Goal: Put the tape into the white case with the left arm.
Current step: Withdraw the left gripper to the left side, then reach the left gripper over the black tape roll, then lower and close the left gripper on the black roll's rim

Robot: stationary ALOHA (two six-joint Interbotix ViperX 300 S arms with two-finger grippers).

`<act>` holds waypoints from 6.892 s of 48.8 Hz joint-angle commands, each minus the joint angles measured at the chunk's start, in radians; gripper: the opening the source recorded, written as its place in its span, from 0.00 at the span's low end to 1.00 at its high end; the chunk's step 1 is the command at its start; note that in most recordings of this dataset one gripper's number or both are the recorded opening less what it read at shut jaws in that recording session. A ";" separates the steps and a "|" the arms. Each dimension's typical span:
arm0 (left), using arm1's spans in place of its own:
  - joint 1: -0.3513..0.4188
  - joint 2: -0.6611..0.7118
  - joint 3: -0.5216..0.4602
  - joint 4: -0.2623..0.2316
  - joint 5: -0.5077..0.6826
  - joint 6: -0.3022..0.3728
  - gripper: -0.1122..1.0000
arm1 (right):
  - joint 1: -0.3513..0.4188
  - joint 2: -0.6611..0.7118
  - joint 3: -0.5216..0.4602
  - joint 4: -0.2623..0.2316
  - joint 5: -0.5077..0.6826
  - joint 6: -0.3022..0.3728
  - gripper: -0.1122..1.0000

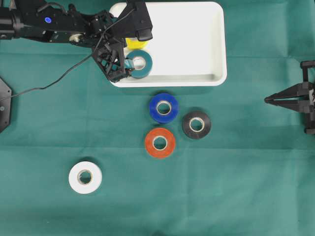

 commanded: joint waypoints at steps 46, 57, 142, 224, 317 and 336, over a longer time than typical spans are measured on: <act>-0.158 -0.512 0.367 -0.002 -0.123 -0.005 0.90 | -0.002 0.000 -0.009 0.000 -0.009 0.002 0.02; -0.192 -0.653 0.479 -0.005 -0.144 -0.012 0.90 | -0.002 -0.003 -0.008 0.000 -0.009 0.002 0.02; -0.387 -0.862 0.669 -0.005 -0.265 -0.044 0.88 | -0.002 -0.003 -0.006 0.000 -0.011 0.002 0.02; -0.345 0.092 -0.141 -0.003 -0.256 -0.041 0.86 | -0.002 -0.005 -0.006 0.000 -0.011 0.002 0.02; -0.291 0.449 -0.518 0.000 -0.112 -0.035 0.86 | -0.002 -0.005 -0.003 -0.002 -0.011 0.002 0.02; -0.301 0.442 -0.520 0.000 -0.089 -0.037 0.41 | -0.002 -0.005 0.002 0.000 -0.018 0.002 0.02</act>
